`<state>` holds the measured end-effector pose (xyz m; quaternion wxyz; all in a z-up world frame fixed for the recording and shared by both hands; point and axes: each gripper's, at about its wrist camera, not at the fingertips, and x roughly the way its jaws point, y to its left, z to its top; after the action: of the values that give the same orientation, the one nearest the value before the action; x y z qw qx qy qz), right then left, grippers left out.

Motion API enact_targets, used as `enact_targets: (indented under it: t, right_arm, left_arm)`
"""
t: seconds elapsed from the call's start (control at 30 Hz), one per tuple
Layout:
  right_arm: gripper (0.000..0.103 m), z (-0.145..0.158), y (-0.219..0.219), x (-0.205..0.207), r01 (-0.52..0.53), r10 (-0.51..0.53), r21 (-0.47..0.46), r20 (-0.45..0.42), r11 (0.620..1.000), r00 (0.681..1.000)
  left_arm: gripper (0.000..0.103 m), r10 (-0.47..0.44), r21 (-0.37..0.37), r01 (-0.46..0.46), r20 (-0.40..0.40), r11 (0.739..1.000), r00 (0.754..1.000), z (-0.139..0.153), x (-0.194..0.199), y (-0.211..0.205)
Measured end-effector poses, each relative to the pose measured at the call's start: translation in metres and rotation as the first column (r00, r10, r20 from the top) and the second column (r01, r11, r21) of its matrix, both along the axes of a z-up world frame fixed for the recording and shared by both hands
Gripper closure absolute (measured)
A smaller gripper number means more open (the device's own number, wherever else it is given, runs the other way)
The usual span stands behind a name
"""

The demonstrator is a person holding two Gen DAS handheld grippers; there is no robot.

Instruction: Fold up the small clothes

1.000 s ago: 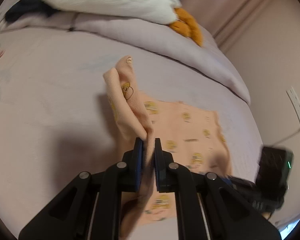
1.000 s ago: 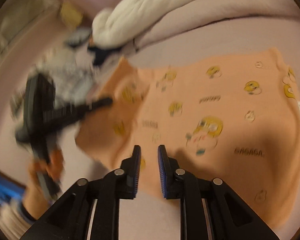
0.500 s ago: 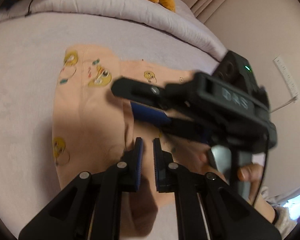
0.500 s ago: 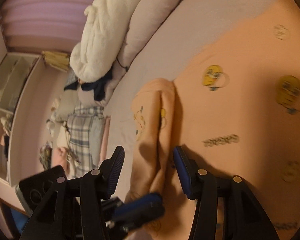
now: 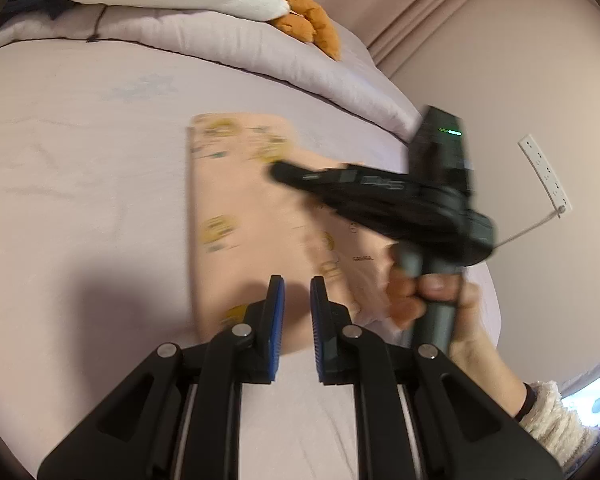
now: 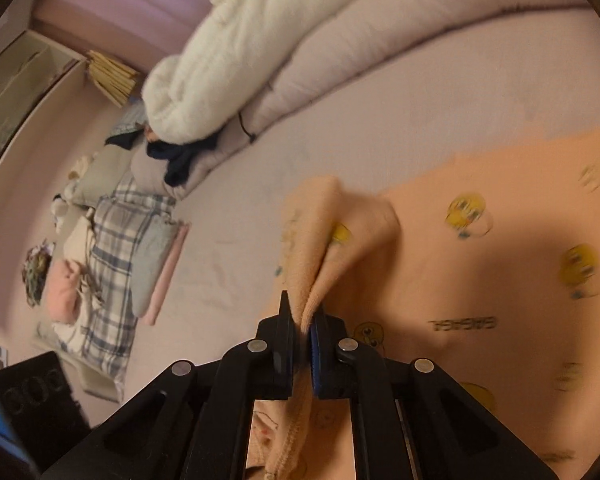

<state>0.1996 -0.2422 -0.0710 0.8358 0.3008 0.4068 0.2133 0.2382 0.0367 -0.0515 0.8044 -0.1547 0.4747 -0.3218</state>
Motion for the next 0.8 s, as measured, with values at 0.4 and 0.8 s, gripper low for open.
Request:
enact_targets:
  t: [0.4,0.8]
  right_arm:
    - [0.095,0.011,-0.094,-0.048,0.177,-0.169,-0.182,0.057,0.967,0.984]
    - [0.082,-0.042,-0.120,-0.015,0.239,-0.235,0.109,-0.049,0.965,0.971]
  left_arm:
    - [0.090,-0.039,-0.011,0.039,-0.051,0.999,0.998,-0.017,-0.005,-0.036]
    - [0.090,-0.153,0.075,0.158,-0.068,0.985,0.986,-0.041,0.005,-0.114]
